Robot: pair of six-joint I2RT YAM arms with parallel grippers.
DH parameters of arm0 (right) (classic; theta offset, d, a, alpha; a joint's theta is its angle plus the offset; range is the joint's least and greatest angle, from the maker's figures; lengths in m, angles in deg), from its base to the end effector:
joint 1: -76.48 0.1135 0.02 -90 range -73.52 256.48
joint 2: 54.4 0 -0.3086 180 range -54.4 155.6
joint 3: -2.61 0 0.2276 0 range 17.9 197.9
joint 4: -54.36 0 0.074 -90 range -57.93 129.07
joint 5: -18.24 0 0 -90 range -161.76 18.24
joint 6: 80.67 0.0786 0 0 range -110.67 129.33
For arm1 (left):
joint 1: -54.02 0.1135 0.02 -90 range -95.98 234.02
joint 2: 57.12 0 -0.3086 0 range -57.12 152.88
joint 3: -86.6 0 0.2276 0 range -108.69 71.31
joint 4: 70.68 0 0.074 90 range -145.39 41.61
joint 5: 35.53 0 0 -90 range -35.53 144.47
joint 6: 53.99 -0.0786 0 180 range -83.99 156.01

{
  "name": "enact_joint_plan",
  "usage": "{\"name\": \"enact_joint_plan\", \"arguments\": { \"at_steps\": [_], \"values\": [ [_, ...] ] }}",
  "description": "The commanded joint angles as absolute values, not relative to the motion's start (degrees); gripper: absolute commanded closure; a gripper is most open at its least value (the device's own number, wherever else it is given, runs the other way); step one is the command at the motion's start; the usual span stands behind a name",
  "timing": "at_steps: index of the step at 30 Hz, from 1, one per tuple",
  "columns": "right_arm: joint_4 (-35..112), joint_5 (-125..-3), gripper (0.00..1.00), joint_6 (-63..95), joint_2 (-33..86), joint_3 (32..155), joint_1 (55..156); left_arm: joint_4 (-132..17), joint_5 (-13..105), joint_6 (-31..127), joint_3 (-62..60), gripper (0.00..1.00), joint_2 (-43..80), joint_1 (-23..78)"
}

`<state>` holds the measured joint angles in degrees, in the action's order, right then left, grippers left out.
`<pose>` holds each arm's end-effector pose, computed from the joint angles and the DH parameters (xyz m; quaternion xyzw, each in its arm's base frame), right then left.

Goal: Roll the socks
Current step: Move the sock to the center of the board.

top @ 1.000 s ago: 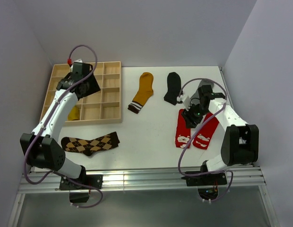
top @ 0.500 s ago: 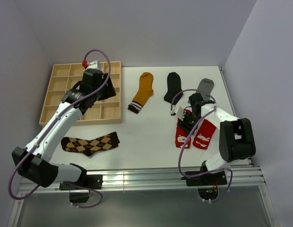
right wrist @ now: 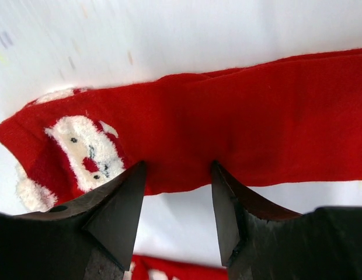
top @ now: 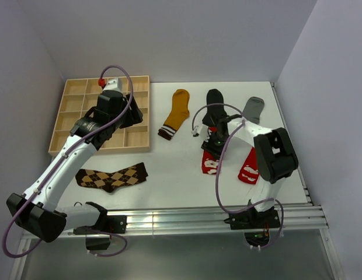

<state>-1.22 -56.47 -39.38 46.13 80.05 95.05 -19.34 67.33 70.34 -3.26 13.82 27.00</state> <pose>0.2922 0.1200 0.1807 -0.5573 0.8138 0.1024 0.1289 0.2411 -0.1033 0.3982 -0.1093 0.8657 -0.1597 0.4617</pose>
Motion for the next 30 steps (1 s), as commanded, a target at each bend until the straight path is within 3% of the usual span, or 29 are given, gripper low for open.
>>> {"name": "enact_joint_plan", "arguments": {
  "at_steps": [1,7,14,30],
  "values": [
    [-2.2,-54.3,0.44,-33.0,49.9,86.0,98.4,-20.4,66.2,70.6,-2.7,0.34,11.3,26.7],
    [-3.6,-50.9,0.44,-25.6,58.3,96.6,102.5,-20.1,65.1,70.7,-1.9,0.34,10.1,26.6],
    [-2.3,-50.3,0.44,-21.3,61.4,100.5,104.7,-20.3,64.4,70.7,-0.4,0.34,9.2,26.3],
    [13.5,-55.0,0.42,-26.4,35.5,76.8,107.7,-20.9,65.3,70.0,-4.7,0.33,7.4,25.3]
  ]
}}
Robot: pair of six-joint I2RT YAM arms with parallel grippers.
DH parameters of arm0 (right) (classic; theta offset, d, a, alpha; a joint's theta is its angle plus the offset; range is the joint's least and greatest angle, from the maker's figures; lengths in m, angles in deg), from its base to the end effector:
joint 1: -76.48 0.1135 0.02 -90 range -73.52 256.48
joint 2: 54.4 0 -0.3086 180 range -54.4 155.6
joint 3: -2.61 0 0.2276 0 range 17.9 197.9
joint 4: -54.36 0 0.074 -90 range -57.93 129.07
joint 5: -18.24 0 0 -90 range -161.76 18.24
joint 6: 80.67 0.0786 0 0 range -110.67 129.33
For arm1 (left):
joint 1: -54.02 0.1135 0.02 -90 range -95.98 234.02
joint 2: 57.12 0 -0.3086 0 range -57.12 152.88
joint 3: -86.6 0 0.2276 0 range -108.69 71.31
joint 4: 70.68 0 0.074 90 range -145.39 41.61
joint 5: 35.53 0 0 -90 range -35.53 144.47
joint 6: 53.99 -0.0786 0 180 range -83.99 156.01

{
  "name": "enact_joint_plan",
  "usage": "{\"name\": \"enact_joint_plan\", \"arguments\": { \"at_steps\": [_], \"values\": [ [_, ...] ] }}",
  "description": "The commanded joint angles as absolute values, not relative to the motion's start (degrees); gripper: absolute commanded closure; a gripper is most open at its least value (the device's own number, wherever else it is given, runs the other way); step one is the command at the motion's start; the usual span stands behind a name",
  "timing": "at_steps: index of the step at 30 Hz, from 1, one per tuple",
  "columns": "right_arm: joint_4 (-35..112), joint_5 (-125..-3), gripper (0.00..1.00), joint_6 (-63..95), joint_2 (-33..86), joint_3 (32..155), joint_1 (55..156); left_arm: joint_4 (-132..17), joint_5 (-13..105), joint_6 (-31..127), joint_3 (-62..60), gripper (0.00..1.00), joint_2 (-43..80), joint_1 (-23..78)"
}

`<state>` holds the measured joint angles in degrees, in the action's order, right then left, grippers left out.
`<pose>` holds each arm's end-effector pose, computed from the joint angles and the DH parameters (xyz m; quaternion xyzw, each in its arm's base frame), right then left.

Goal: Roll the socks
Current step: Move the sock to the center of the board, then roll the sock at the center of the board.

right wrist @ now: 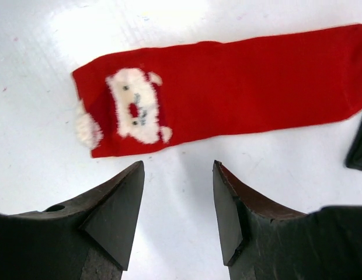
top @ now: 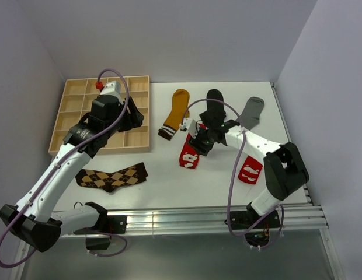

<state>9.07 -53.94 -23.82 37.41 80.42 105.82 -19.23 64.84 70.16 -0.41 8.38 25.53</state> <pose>0.2729 0.1810 0.2389 -0.5292 0.7932 0.1406 0.2664 0.2132 -0.0996 0.4022 -0.0877 0.8589 -0.1922 0.4664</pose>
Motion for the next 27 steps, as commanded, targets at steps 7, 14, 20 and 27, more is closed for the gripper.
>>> {"name": "enact_joint_plan", "arguments": {
  "at_steps": [7,14,20,27],
  "values": [
    [22.4,-59.8,0.42,-26.4,32.0,69.3,114.6,-20.5,65.4,69.8,-7.3,0.33,8.5,25.4],
    [24.9,-63.8,0.42,-25.8,32.5,68.1,119.8,-20.3,65.3,69.7,-7.5,0.33,9.0,25.4],
    [25.8,-65.9,0.42,-25.4,34.5,68.5,120.9,-20.3,65.0,69.2,-7.4,0.33,9.2,25.3],
    [26.8,-65.3,0.44,-25.2,36.3,67.5,121.0,-20.7,64.9,69.1,-6.2,0.33,9.5,25.3]
  ]
}}
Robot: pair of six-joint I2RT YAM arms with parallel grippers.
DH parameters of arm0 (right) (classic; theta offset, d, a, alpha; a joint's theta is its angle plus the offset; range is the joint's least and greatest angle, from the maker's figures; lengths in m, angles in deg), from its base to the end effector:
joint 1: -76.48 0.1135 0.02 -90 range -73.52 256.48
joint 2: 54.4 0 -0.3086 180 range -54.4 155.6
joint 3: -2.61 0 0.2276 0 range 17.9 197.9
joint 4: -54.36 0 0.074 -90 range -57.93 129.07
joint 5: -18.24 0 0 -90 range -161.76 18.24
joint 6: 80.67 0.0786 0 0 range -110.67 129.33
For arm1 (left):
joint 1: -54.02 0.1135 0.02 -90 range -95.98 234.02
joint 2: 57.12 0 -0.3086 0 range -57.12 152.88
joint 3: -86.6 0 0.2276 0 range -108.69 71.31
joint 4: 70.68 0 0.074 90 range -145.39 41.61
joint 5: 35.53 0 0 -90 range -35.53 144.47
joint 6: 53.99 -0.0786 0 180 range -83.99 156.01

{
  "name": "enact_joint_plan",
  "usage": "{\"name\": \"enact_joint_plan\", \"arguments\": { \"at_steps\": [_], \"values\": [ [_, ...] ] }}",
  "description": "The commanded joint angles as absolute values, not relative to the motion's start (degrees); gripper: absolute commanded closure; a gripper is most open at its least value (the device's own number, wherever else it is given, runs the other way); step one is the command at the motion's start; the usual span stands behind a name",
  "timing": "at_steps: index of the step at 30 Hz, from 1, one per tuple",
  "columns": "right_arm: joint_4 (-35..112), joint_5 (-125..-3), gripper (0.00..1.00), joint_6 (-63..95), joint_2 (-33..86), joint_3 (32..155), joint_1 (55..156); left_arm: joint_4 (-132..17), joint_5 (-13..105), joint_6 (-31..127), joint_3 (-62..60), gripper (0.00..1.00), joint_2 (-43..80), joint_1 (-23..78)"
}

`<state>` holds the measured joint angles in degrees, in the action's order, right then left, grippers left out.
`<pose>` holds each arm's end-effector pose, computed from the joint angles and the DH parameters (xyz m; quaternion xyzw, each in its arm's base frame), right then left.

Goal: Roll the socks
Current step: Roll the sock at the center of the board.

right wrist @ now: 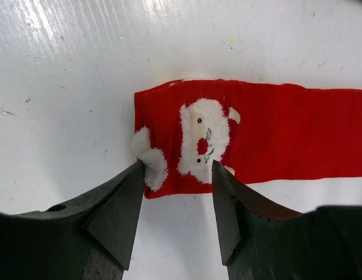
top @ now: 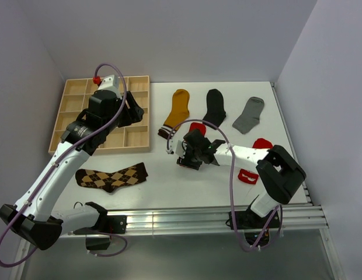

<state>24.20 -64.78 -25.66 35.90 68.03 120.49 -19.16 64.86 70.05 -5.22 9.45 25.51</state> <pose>0.2201 0.2259 0.2018 -0.6197 0.7230 0.0815 0.2943 0.2166 -0.1015 0.4268 -0.0885 0.8425 -0.2072 0.4893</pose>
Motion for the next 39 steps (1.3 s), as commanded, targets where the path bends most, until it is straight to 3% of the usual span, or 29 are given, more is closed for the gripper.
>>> {"name": "enact_joint_plan", "arguments": {
  "at_steps": [1,16,25,27,32,39],
  "values": [
    [26.9,-65.2,0.44,-25.3,36.0,67.1,121.0,-20.5,65.0,69.1,-6.2,0.32,9.5,25.3],
    [25.3,-63.0,0.44,-24.9,37.4,66.9,121.3,-21.2,64.9,68.8,-5.2,0.33,10.7,25.4],
    [25.5,-63.5,0.52,-25.0,40.2,67.1,120.9,-23.2,64.7,68.2,-3.1,0.33,11.8,25.3],
    [22.9,-62.1,0.6,-25.0,41.0,69.0,120.4,-24.9,64.1,68.4,-2.0,0.33,11.7,25.4],
    [13.7,-49.5,0.68,-28.0,42.6,74.7,116.2,-30.9,65.1,68.2,2.9,0.35,10.5,23.4],
    [-13.8,-26.8,0.75,-38.9,49.8,87.6,105.1,-47.2,72.4,63.7,12.2,0.4,8.4,14.0]
  ]
}}
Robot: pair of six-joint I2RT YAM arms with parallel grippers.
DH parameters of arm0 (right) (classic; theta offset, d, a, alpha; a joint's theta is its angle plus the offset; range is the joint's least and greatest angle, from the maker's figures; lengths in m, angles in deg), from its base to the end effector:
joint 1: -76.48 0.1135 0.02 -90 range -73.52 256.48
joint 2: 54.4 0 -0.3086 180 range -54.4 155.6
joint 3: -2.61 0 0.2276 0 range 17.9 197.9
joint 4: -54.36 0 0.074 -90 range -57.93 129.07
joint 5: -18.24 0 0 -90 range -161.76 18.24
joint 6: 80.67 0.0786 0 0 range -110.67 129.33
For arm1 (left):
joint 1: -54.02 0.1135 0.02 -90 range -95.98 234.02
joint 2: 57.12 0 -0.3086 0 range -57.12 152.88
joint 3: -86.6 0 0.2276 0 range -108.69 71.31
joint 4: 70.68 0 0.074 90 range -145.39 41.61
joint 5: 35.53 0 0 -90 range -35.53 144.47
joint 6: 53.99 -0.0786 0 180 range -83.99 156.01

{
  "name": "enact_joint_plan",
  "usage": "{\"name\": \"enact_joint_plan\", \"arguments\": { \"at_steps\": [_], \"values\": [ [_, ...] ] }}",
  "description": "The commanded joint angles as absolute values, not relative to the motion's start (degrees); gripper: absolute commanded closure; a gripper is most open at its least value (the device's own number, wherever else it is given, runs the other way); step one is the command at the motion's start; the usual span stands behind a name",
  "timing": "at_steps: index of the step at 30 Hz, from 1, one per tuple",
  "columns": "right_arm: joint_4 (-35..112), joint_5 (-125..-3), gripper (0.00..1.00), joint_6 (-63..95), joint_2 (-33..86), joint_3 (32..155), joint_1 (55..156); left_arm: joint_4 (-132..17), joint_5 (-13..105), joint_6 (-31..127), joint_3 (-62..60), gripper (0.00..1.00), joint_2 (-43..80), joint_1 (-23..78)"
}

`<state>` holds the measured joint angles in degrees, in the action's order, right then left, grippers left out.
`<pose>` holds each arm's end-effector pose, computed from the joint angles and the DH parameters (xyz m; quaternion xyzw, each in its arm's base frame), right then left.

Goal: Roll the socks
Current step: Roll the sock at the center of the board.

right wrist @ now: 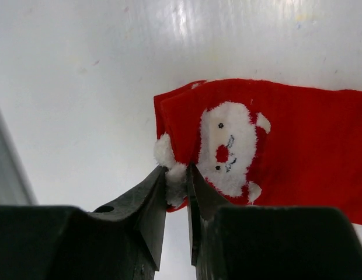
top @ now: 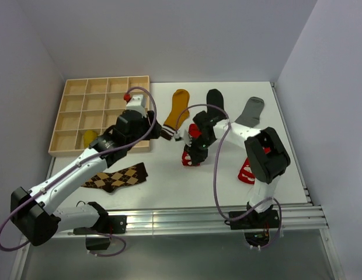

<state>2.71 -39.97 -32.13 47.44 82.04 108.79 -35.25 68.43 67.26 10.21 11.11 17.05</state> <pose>0.2588 0.2127 0.1934 -0.6021 0.7390 0.2597 0.1546 0.2227 -0.1439 0.3635 -0.0209 0.8496 -0.2038 0.4859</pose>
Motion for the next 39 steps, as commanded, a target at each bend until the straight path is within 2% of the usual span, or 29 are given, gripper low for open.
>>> {"name": "enact_joint_plan", "arguments": {
  "at_steps": [1,5,8,12,15,23,31,39],
  "values": [
    [-17.1,-25.0,0.75,-42.2,52.8,91.0,103.2,-49.7,72.7,62.7,14.5,0.4,7.9,12.1],
    [-35.9,-20.1,0.76,-49.5,62.6,100.1,99.7,-57.7,74.3,55.9,18.7,0.41,9.7,7.2],
    [-43.8,-18.1,0.78,-52.9,70.2,106.0,97.8,-62.8,75.4,49.4,21.3,0.43,12.7,2.0],
    [-43.6,-20.0,0.77,-49.9,73.9,106.9,96.5,-66.8,77.5,43.9,22.1,0.44,19.1,-7.6],
    [-43.7,-20.1,0.77,-47.8,74.9,107.4,95.4,-67.8,75.9,42.5,22.5,0.44,22.9,-10.9],
    [-43.6,-21.7,0.76,-46.2,76.0,105.9,94.4,-75.9,63.3,41.0,25.0,0.32,30.7,-11.5],
    [-43.1,-21.7,0.77,-44.6,76.6,106.1,93.4,-80.5,51.3,42.7,25.6,0.32,38.2,-6.0],
    [-41.8,-22.7,0.77,-43.1,76.8,106.6,93.0,-78.7,48.4,41.2,23.1,0.33,42.0,-5.0]
  ]
}}
